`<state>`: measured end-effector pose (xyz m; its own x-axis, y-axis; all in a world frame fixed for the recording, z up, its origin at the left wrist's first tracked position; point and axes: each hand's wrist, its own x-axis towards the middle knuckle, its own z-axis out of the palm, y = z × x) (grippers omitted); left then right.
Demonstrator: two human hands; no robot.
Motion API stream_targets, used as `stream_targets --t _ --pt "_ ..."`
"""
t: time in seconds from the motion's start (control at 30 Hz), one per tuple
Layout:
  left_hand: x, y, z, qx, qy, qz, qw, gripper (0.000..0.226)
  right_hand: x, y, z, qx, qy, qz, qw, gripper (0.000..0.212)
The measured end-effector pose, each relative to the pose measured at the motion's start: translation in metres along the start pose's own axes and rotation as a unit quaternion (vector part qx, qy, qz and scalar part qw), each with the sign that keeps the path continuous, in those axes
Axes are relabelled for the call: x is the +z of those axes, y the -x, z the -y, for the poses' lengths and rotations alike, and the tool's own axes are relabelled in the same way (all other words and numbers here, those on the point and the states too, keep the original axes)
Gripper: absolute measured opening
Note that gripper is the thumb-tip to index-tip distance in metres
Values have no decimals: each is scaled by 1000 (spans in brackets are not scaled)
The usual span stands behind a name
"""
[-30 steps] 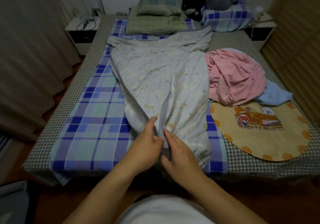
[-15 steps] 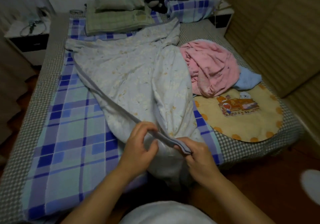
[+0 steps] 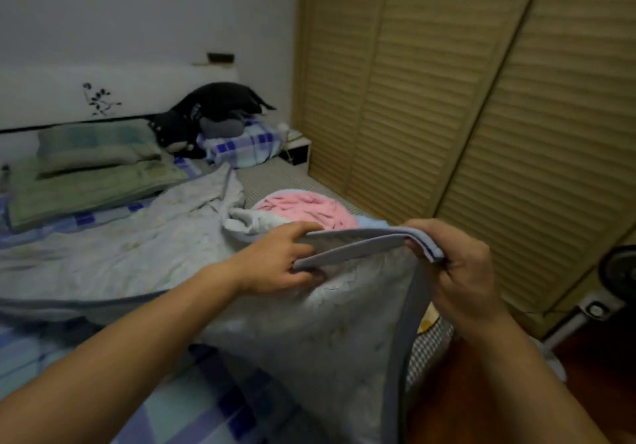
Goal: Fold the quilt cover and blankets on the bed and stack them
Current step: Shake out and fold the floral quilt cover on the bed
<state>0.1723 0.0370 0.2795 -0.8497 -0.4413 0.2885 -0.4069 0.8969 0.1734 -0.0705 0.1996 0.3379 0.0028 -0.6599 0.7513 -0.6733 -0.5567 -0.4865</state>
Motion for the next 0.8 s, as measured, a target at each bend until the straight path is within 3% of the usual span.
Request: stream_targets --t 0.1,0.27,0.4,0.5,0.63,0.8 --pt "-14 -8 17 10 -4 2 1000 40 -7 -18 11 -23 4 -36 999 17" --pt "-16 -23 39 6 -27 11 1000 60 -11 -48 25 -36 33 -99 994 11" --pt "-15 -33 46 -62 19 -1 998 84 -3 -62 43 -67 56 -134 987 11" --pt "-16 -27 64 -102 12 5 995 87 -3 -67 53 -69 56 -182 979 11" --pt "-18 -13 81 -147 -9 45 988 75 -13 -88 54 -44 87 -230 968 11" --pt "-26 6 98 -236 86 6 968 28 -34 -140 19 82 131 -291 944 18"
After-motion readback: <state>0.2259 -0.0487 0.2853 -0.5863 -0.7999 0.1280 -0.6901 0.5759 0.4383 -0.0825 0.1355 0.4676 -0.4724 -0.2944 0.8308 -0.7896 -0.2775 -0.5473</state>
